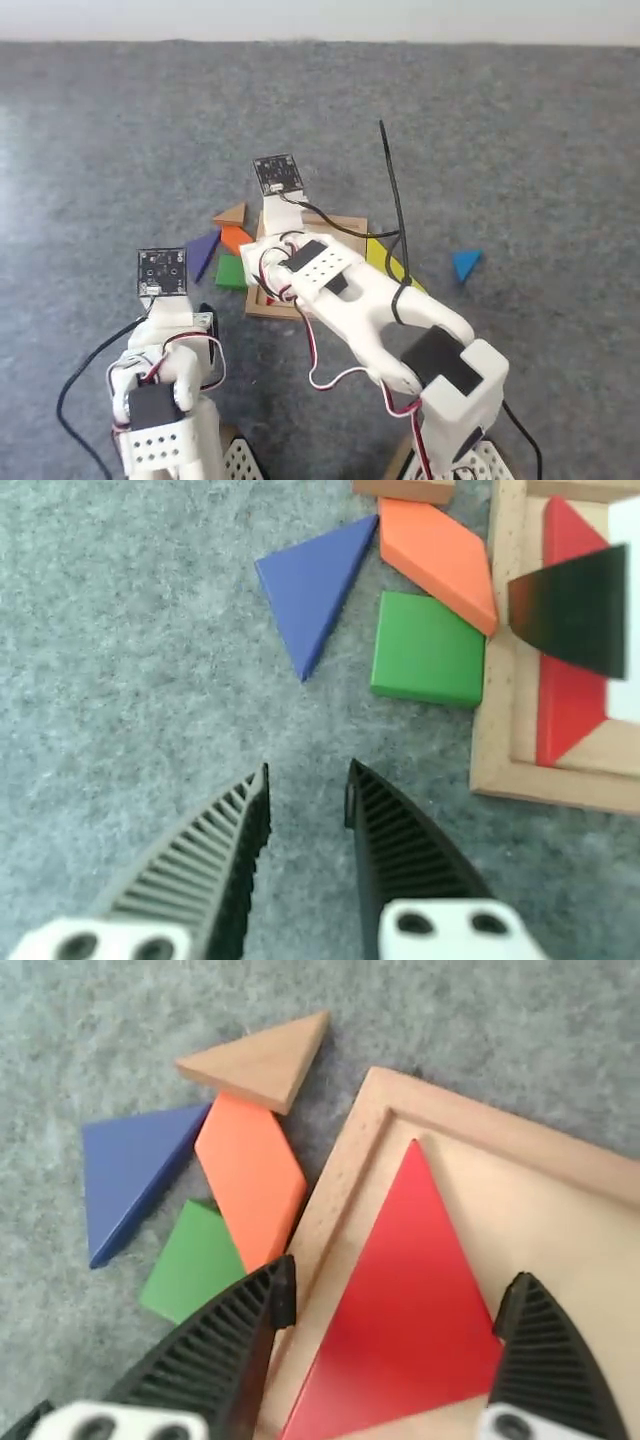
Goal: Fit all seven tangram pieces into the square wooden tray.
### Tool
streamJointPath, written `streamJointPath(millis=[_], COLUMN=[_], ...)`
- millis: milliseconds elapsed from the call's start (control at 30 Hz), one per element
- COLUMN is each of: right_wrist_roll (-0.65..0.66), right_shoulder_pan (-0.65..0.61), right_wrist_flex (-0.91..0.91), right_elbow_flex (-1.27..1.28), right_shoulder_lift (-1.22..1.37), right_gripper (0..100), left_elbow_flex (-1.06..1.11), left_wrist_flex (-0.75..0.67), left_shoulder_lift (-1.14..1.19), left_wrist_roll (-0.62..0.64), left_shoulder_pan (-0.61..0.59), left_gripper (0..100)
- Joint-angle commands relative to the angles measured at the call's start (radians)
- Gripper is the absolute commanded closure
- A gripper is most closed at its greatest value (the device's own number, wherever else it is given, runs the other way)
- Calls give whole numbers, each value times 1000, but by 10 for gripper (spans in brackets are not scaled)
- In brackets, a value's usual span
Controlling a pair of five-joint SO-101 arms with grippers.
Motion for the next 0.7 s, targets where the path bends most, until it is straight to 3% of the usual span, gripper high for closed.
streamJointPath(millis=[0,100,367,467,600,667], right_wrist_roll=[15,21,241,258,242,249], right_shoulder_pan=[-1,2,119,153,208,234], right_wrist_flex=[114,197,377,306,82,-31], right_elbow_flex=[-48,-49,95,255,450,523], right_shoulder_lift=[-154,-252,-684,-771,-768,-743], right_gripper=[681,678,682,768,998,969], left_elbow_flex=[-12,-12,-12,-12,-12,-12], left_wrist_flex=[5,5,5,5,5,5], left_shoulder_lift=[-21,-21,-21,-21,-21,-21], left_wrist_roll=[-3,-3,-3,-3,-3,-3], left_shoulder_pan=[-6,-6,-6,-6,-6,-6], left_gripper=[878,878,878,878,878,878])
